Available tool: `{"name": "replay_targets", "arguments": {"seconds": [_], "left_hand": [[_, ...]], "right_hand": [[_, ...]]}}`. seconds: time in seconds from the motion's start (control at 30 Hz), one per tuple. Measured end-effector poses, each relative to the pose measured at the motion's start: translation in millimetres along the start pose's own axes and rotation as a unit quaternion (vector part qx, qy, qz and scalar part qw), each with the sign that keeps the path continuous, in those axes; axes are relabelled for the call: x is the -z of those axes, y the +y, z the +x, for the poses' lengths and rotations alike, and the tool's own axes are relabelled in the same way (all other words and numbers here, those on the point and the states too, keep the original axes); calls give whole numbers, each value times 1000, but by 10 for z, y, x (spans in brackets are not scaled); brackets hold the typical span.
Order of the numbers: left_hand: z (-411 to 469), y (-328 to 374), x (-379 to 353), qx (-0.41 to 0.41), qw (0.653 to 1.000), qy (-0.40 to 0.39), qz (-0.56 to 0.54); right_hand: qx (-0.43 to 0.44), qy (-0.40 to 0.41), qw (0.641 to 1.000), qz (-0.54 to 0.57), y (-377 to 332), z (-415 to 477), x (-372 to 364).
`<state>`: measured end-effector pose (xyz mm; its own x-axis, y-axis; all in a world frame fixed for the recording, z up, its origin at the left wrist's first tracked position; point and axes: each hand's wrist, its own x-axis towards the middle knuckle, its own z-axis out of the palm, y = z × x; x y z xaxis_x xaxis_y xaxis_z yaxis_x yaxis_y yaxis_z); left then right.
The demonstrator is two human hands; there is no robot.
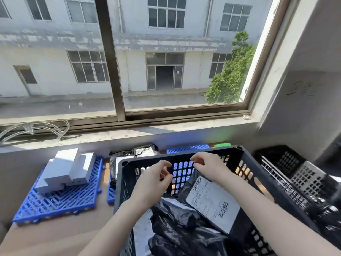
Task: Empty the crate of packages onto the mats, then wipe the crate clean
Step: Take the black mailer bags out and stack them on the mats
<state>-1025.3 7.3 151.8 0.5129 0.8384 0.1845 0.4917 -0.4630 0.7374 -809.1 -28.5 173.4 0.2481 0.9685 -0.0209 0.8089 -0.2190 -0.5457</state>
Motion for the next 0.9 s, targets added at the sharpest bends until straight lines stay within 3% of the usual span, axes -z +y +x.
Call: {"name": "replay_targets", "arguments": {"seconds": [0.17,0.37,0.6,0.9], "left_hand": [[-180,189,-564,1,991,-118,66],[-224,265,-961,32,976,-171,129],[-243,316,-1132,43,960,-199,194],[-249,303,-1147,34,970,-191,147]], "right_hand": [[-54,-59,993,-87,519,-426,60],[-117,-75,986,-97,882,-789,-1],[-117,-73,987,-83,984,-924,-64],[-94,14,995,-25,981,-953,-23]]}}
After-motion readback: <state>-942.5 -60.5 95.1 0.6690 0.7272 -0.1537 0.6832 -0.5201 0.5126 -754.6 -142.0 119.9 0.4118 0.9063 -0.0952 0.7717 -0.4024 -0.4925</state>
